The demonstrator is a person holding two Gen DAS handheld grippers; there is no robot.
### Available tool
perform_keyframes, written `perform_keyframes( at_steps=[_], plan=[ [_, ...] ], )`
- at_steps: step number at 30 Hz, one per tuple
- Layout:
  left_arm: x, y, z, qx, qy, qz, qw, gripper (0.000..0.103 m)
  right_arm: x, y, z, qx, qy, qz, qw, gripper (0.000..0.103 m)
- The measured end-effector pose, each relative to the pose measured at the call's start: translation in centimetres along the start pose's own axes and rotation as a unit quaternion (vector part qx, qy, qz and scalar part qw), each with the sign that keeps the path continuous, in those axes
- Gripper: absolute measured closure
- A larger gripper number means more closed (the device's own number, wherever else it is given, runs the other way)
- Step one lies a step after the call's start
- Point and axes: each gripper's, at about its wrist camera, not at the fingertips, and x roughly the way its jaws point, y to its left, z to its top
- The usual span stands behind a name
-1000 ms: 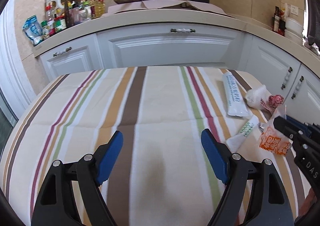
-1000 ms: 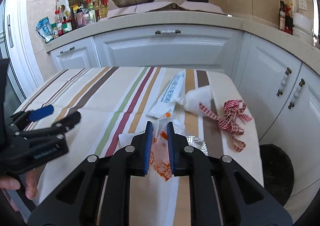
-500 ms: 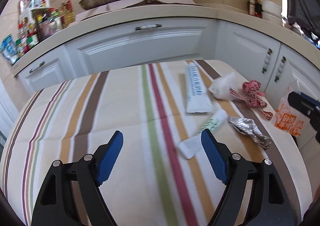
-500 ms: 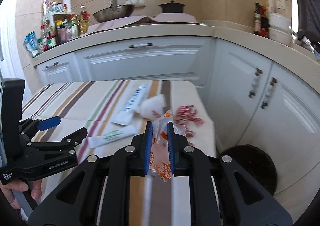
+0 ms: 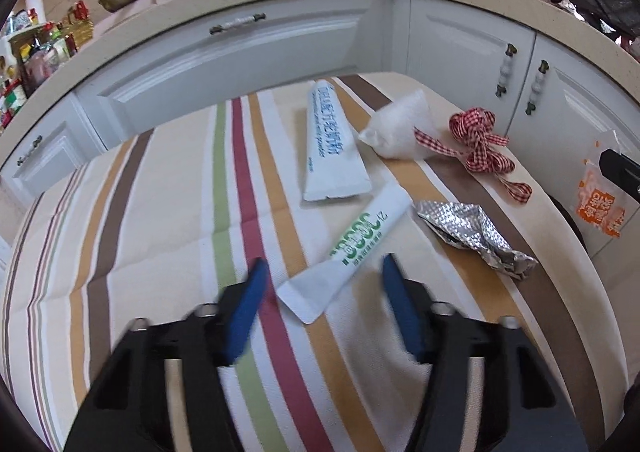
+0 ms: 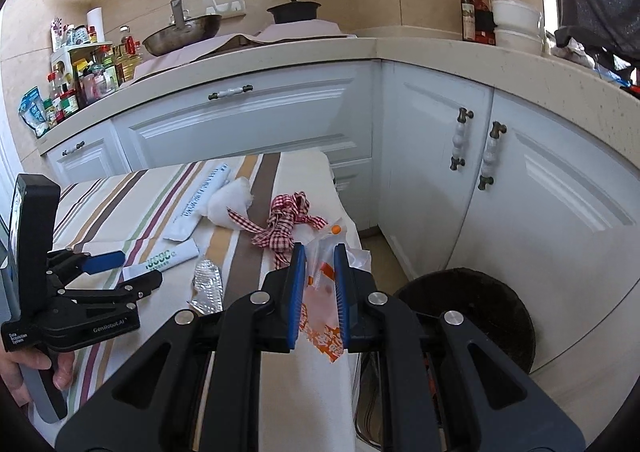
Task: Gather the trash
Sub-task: 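Grasp the white-and-green tube with the left tool while the right tool holds the bag, then carry both items over the black bin and open both tools to drop them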
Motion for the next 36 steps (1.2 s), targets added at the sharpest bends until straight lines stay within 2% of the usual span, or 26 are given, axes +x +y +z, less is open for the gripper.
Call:
perform_keyframes(
  at_steps=[2, 6, 8, 9, 18, 26, 30, 36],
  plan=[
    [0.0, -0.1, 0.0, 0.003, 0.002, -0.010, 0.9999, 0.072, 0.1, -0.2, -0.1, 0.002, 0.000, 0.001, 1.000, 0.089],
    [-0.4, -0.9, -0.2, 0.025, -0.004, -0.012, 0.9996, 0.084, 0.1, -0.2, -0.2, 0.002, 0.001, 0.002, 1.000, 0.089],
    [-0.7, -1.2, -0.4, 0.034, -0.010, -0.012, 0.9993, 0.096, 0.1, -0.2, -0.2, 0.003, 0.001, 0.002, 1.000, 0.089],
    [-0.9, -1.4, -0.5, 0.038, -0.012, -0.015, 0.9991, 0.098, 0.1, -0.2, -0.2, 0.002, 0.000, 0.002, 1.000, 0.089],
    [-2.6, -2.0, -1.6, 0.056, -0.037, -0.013, 0.9976, 0.099, -0.2, 0.0, -0.2, 0.000, -0.002, 0.001, 1.000, 0.089],
    [-4.9, -0.5, -2.4, 0.028, -0.053, -0.010, 0.9981, 0.100, -1.6, 0.5, -0.2, -0.007, -0.011, -0.003, 1.000, 0.089],
    [-6.9, 0.3, -2.3, 0.008, -0.084, -0.005, 0.9964, 0.100, -2.4, 0.7, -0.2, -0.010, -0.020, -0.004, 1.000, 0.089],
    [-9.2, -0.2, -1.2, 0.006, -0.133, -0.002, 0.9911, 0.100, -3.7, 0.6, -0.1, -0.014, -0.031, -0.013, 0.999, 0.089]
  ],
)
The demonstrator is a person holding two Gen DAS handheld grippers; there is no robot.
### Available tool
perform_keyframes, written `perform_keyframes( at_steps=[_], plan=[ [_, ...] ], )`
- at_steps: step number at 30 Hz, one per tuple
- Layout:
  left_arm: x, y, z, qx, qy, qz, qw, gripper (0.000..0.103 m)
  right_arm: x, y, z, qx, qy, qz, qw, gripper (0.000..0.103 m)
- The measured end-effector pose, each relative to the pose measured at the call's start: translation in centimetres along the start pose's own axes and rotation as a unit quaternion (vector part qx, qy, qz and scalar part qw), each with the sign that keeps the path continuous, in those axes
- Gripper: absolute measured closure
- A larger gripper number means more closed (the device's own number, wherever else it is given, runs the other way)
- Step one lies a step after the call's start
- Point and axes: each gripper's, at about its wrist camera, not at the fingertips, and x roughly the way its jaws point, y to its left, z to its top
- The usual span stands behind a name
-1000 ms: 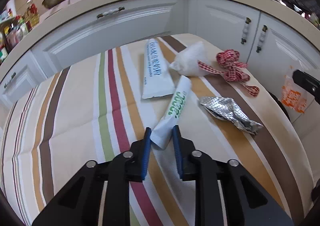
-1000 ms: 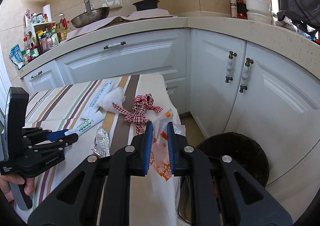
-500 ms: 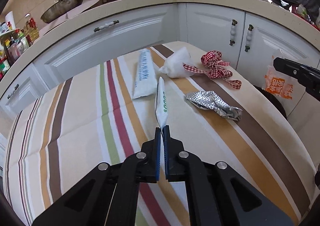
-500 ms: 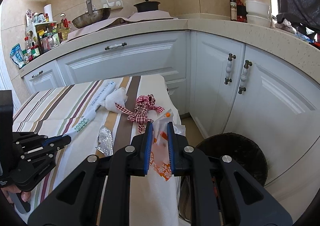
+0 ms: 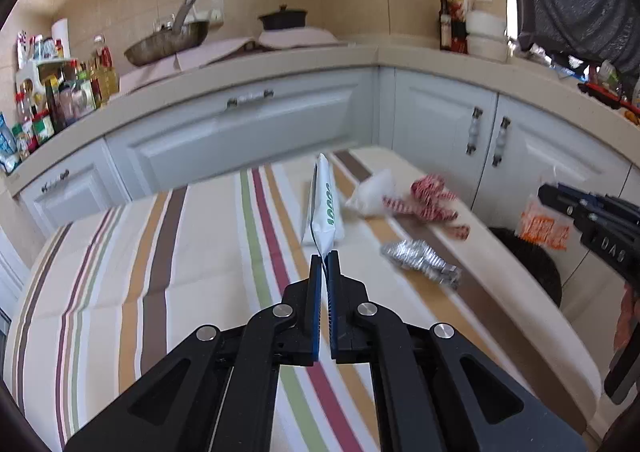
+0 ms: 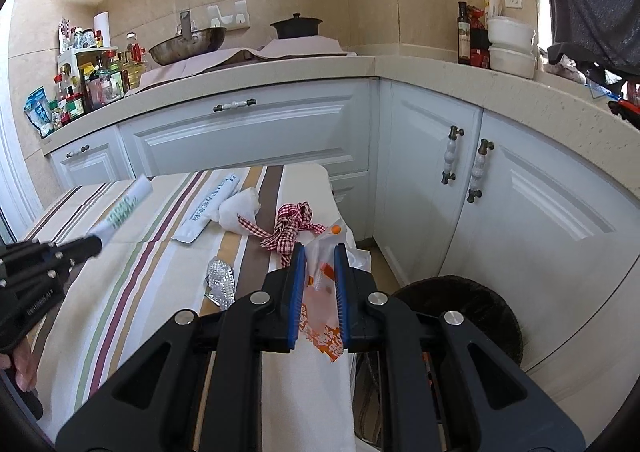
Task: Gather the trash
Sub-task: 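Carry both items over the black bin and open both tools to drop them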
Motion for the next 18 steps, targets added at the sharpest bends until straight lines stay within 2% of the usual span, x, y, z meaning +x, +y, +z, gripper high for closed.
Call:
perform_keyframes(
  at_steps=[9, 18],
  plan=[
    [-0.5, -3.2, 1.8, 0.010, -0.033, -0.041, 0.9985, 0.100, -2.2, -1.9, 0.1, 0.002, -0.015, -0.033, 0.999, 0.089],
    [0.3, -8.9, 3.2, 0.039, -0.052, -0.087, 0.9941, 0.100, -4.2, -6.5, -0.6, 0.020, -0.024, -0.085, 0.996, 0.089]
  ],
)
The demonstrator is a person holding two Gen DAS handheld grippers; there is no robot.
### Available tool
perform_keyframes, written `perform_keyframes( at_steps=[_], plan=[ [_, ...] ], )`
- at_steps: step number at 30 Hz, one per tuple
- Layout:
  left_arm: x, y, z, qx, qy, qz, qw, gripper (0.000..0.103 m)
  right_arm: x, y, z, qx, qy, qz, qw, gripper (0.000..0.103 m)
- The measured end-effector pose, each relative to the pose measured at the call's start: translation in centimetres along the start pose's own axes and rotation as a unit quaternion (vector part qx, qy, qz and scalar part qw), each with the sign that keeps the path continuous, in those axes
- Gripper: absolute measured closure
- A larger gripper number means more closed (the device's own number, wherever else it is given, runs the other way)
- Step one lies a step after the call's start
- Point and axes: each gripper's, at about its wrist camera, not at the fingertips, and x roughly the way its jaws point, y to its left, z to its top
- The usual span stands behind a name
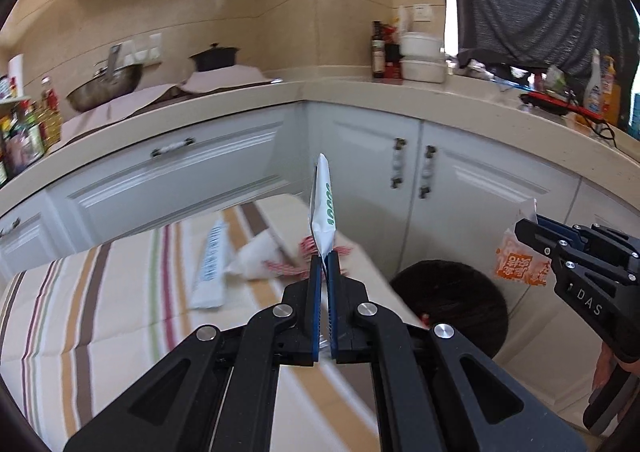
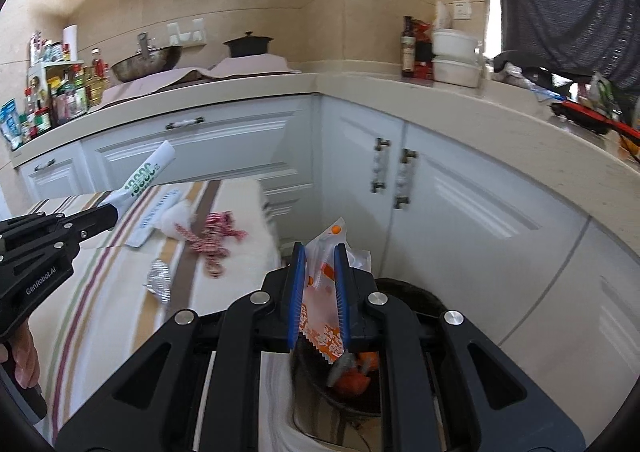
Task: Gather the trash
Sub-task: 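Carry both items over the black bin and open both tools to drop them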
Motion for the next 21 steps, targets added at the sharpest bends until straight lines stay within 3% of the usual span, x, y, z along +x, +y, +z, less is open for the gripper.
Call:
perform_keyframes(
  at_steps=[11, 21],
  plan=[
    [3.2, -5.9, 0.6, 0.039, 0.014, -0.029, 0.9987, 0.100, 1.0, -5.7, -0.9, 0.027, 0.001, -0.039, 0.999, 0.089],
    [5.9, -8.8, 0.6, 0.047, 0.027, -0.035, 0.9979, 0.100, 3.0, -8.9, -1.8, 0.050, 0.007, -0.050, 0.997, 0.088]
  ],
)
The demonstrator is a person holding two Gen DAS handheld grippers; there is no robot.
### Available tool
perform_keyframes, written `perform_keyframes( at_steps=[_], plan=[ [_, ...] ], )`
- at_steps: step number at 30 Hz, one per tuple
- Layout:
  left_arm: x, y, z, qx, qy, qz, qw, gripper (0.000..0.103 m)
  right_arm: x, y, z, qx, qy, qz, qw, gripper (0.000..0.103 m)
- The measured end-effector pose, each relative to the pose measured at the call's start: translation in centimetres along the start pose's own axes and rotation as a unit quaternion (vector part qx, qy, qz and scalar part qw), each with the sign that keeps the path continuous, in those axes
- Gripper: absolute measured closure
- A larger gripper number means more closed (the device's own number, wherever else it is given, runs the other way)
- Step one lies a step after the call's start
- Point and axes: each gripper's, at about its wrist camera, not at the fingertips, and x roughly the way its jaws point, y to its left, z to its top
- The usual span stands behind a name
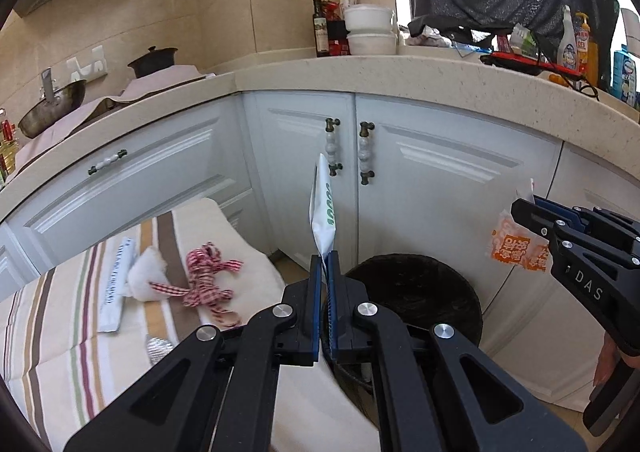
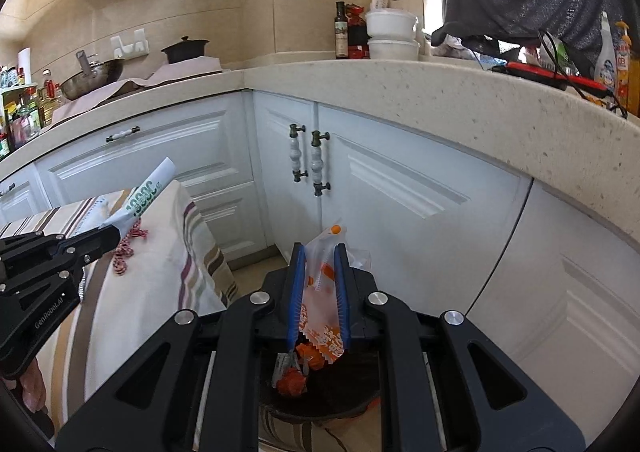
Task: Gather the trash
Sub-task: 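Carry both items over the black bin and open both tools to drop them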
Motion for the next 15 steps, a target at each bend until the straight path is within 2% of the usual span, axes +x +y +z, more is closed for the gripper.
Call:
perform_keyframes(
  at_steps=[15],
  plan=[
    [4.2, -2.6, 1.3, -0.006, 0.028, -0.002, 0.9996, 0.099, 4.3, -2.1, -1.0, 0.029, 0.020, -0.004, 0.999, 0.088]
  ],
)
